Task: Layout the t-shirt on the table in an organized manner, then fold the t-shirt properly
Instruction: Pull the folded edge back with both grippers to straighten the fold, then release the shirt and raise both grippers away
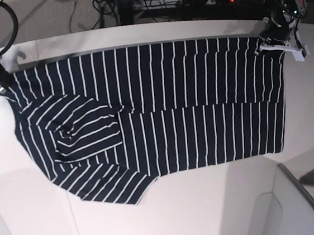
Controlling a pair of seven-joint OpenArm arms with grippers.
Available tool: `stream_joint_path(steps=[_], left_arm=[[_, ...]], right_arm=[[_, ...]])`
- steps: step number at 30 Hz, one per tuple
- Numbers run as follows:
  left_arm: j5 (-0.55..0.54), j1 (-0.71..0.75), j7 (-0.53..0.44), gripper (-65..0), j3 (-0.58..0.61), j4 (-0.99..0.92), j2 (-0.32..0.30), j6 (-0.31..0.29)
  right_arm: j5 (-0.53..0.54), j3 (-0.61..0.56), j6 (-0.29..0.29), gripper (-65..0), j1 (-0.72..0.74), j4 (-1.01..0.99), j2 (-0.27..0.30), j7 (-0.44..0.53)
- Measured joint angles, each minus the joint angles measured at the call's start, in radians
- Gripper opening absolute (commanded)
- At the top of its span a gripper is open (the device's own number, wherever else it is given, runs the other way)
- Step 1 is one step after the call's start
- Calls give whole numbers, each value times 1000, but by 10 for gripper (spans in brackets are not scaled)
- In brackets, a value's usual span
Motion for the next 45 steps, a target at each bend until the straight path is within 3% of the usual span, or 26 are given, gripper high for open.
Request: stream_joint_path(steps=[28, 31, 34, 35, 39, 42, 45], left_arm=[[0, 93, -10, -650, 0, 47, 0, 0], [0, 93, -10, -650, 0, 47, 0, 0], [0, 93, -10, -650, 0, 47, -5, 1], [0, 93, -10, -620, 0, 47, -5, 1], [5, 93, -10, -342, -5, 47, -5, 11], [4, 92, -10, -168, -8, 47, -9, 11], [3, 92, -13, -84, -8, 47, -8, 11]], right_arm=[[4, 0, -1, -641, -93, 1, -2, 3], [4, 0, -3, -572, -94, 1, -3, 5], [-1, 4, -5, -410, -96, 1, -2, 15], [-1, 5, -5, -359, -96, 1, -5, 16], [-1, 77, -4, -245, -90, 4, -44, 16], [-15, 90, -9, -245, -97, 14, -43, 15], [-8, 90, -12, -245, -98, 76, -43, 15]])
